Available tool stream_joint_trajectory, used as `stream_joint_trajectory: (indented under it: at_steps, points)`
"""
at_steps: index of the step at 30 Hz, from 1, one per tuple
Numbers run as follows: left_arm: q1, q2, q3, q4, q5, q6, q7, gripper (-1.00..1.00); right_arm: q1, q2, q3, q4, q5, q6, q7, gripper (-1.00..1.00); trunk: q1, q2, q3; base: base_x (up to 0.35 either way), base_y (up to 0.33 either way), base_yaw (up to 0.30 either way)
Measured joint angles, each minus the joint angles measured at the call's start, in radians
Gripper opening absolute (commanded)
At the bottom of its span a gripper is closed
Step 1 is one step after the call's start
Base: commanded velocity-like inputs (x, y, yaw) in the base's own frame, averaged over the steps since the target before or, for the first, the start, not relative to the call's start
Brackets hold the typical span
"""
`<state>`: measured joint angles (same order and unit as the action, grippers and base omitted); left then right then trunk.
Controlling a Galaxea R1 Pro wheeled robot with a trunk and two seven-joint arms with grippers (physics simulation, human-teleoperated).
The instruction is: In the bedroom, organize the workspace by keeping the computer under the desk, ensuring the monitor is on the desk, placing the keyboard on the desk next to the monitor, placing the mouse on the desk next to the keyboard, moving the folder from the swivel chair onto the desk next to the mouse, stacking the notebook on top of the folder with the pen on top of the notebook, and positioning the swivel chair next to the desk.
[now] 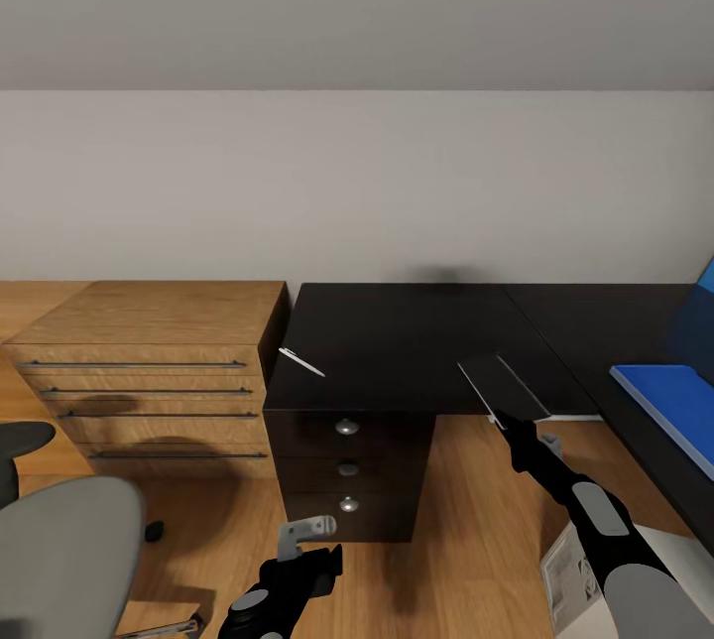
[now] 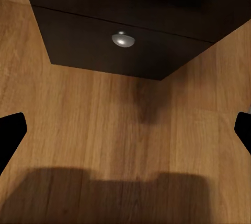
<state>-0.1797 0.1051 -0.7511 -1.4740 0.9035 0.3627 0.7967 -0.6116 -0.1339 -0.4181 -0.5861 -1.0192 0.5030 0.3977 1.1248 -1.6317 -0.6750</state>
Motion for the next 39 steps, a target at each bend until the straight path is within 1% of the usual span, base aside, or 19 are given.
stream_joint_trajectory:
  at_steps: [6,8,12,18,23,24,27,33,39]
  points:
    - [0.000,0.000,0.000,0.000,0.000,0.000,0.000,1.00,0.000,0.000,0.001,-0.001,0.002,0.000,0.001,-1.00,0.000,0.000,0.000,0.000,0.000,0.000]
    - [0.000,0.000,0.000,0.000,0.001,0.000,0.000,1.00,0.000,0.000,0.003,-0.001,0.013,-0.003,0.000,-1.00,-0.008,0.014,0.006,0.000,0.000,0.000]
    - [0.000,0.000,0.000,0.001,0.003,0.000,0.001,1.00,0.000,0.000,0.004,-0.009,0.012,-0.003,0.000,-1.00,-0.023,0.042,0.019,0.000,0.000,0.000]
    - [0.000,-0.001,0.000,0.001,0.003,0.000,0.002,1.00,0.000,0.005,0.002,-0.052,0.014,-0.006,-0.002,-1.00,-0.046,0.084,0.037,0.000,0.000,0.000]
    - [0.000,-0.002,0.000,0.001,0.003,0.000,0.002,1.00,0.000,0.006,0.002,-0.061,0.015,-0.007,-0.002,-1.00,-0.065,0.119,0.053,0.000,0.000,0.000]
    - [0.000,-0.002,0.000,0.001,0.003,0.000,0.002,1.00,0.001,0.011,0.001,-0.077,0.012,-0.008,-0.003,-1.00,-0.069,0.126,0.056,0.000,0.000,0.000]
    - [0.000,-0.002,0.000,0.002,0.002,0.000,0.002,1.00,0.001,0.014,0.001,-0.087,0.016,-0.009,-0.004,-1.00,-0.080,0.147,0.066,0.000,0.000,0.000]
    - [0.000,-0.002,0.000,0.010,0.002,0.000,0.002,1.00,0.002,0.016,0.000,-0.103,0.016,-0.009,-0.004,-1.00,-0.103,0.189,0.084,0.000,0.000,0.000]
    - [0.000,-0.003,-0.001,0.014,0.001,0.001,0.001,1.00,0.002,0.016,-0.002,-0.134,0.017,-0.008,-0.008,-1.00,-0.103,0.189,0.085,0.000,0.000,0.000]
